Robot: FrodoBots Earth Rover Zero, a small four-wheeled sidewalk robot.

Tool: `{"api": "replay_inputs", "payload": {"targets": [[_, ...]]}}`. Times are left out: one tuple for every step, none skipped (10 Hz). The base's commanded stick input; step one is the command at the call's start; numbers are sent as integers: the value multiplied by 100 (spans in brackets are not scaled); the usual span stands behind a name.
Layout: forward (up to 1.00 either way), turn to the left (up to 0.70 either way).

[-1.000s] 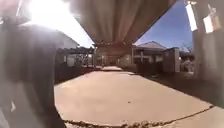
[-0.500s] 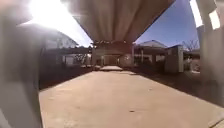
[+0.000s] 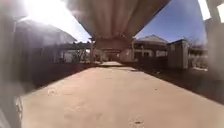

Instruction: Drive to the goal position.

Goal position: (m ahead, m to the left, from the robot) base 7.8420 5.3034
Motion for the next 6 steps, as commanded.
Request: {"api": "replay_inputs", "payload": {"targets": [[70, 0], [70, 0], [70, 0], [70, 0], [70, 0], [70, 0]]}}
